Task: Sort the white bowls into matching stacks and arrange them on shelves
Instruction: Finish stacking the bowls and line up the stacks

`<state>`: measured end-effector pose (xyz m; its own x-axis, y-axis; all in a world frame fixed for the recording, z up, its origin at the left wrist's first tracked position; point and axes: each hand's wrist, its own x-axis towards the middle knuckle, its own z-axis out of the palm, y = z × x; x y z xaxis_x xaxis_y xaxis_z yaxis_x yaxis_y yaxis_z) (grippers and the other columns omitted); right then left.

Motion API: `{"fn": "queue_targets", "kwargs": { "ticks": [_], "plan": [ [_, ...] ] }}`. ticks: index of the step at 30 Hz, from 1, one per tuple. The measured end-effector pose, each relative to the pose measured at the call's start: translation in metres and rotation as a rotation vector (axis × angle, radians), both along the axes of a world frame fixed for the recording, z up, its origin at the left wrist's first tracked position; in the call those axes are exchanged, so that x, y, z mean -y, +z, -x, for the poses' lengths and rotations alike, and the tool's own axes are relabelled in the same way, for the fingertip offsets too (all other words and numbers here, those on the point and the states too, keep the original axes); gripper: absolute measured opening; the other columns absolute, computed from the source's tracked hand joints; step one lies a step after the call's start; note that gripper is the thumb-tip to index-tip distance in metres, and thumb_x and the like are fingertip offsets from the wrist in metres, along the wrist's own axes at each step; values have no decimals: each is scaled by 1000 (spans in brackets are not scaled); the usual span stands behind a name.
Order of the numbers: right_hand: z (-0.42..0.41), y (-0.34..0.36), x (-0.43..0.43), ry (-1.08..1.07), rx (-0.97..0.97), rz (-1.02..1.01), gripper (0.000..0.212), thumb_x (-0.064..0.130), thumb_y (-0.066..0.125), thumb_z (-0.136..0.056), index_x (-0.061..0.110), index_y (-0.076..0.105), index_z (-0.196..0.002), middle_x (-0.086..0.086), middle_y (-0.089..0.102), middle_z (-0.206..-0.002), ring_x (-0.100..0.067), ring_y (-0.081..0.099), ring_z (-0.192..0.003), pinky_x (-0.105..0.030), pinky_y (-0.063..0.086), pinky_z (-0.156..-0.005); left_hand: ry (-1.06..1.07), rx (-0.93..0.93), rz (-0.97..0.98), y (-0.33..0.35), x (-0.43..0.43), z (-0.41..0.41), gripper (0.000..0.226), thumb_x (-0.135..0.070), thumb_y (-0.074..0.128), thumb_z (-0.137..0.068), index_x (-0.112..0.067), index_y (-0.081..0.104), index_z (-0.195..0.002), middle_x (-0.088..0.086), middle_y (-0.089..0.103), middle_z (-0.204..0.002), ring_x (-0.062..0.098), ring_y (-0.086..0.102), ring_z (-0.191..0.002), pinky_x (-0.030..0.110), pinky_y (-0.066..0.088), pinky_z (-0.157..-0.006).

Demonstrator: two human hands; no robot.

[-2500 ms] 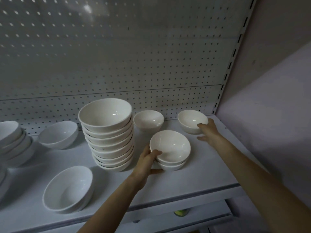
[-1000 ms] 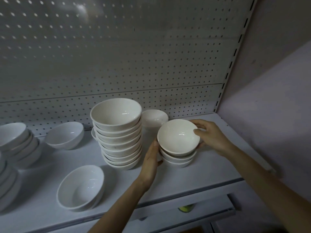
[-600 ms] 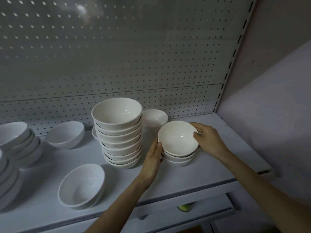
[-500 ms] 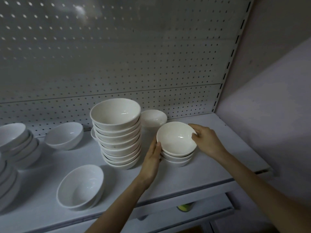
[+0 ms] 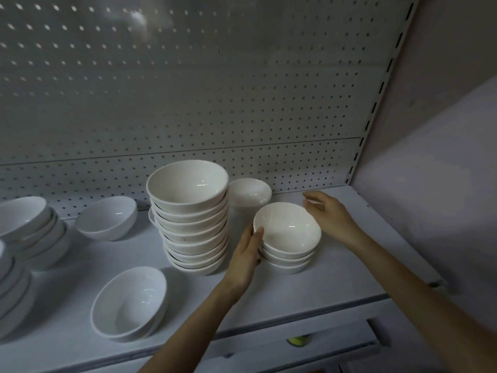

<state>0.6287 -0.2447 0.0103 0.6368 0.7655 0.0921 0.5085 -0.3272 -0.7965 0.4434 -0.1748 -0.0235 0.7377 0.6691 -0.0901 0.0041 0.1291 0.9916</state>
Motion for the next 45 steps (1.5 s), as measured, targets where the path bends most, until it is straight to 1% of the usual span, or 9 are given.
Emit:
{"fn": "queue_targets", "kwargs": {
  "ticks": [5,13,18,25,29,33,37,40,45],
  "plan": [
    [-19,-1,-42,69,-40,56,44,22,53,-94,13,43,-136,-5,43,-143,-19,43,-129,-24,31,-98,-33,-38,23,3,-6,0,21,-28,38,-100,-48,44,-105,-29,49,-108,-7,50,-97,23,48,-82],
    [-42,-14,-114,155,-197,242,67,19,62,-88,11,26,-145,-12,35,-148,-28,42,-129,-40,38,-104,-66,-50,19,2,-15,2,30,-26,41,-99,-45,41,-122,-27,51,-117,-5,51,-105,24,50,-83],
    [-52,-27,-135,259,-283,300,41,6,61,-86,8,45,-124,-16,52,-132,-31,54,-115,-48,46,-98,-70,-60,14,0,-18,2,36,-26,42,-98,-39,39,-132,-25,51,-121,-5,52,-107,25,52,-85],
    [-48,-32,-143,165,-495,151,40,-16,50,-81,0,54,-118,-19,57,-121,-34,56,-106,-37,55,-69,-46,-54,14,-4,-19,1,38,-26,45,-97,-38,42,-133,-25,52,-123,-9,53,-106,25,53,-85],
    [-50,-28,-139,132,-480,93,44,-16,49,-81,3,56,-120,-14,57,-120,-33,57,-105,-42,57,-69,-41,-32,10,-5,-19,1,34,-29,50,-96,-42,46,-127,-29,55,-118,-16,56,-98,21,54,-80],
    [-50,-15,-128,115,-445,40,49,-15,46,-82,7,53,-126,-4,56,-114,-26,55,-101,-33,57,-57,-35,-29,6,-7,-16,0,30,-24,44,-98,-47,46,-117,-34,56,-109,-20,56,-92,16,54,-75],
    [-56,1,-112,58,-430,-60,50,-13,45,-83,9,52,-127,-3,56,-114,-25,54,-103,-42,55,-71,-17,-22,-11,-12,-11,-1,28,-27,42,-98,-49,47,-114,-37,57,-106,-20,56,-94,16,53,-77],
    [-60,18,-96,6,-411,-143,49,-11,47,-83,11,53,-126,-2,57,-113,-24,55,-104,-38,56,-68,-13,2,-57,-19,-8,0,25,-37,47,-95,-50,46,-117,-39,57,-109,-18,53,-103,14,50,-82],
    [-62,56,-58,-18,-343,-197,49,-10,46,-84,13,51,-127,1,55,-116,-20,55,-101,-26,56,-52,-120,33,-201,-24,-4,5,85,-33,76,-75,-39,22,-140,-34,39,-136,-15,40,-122,14,39,-103]
  ]
}}
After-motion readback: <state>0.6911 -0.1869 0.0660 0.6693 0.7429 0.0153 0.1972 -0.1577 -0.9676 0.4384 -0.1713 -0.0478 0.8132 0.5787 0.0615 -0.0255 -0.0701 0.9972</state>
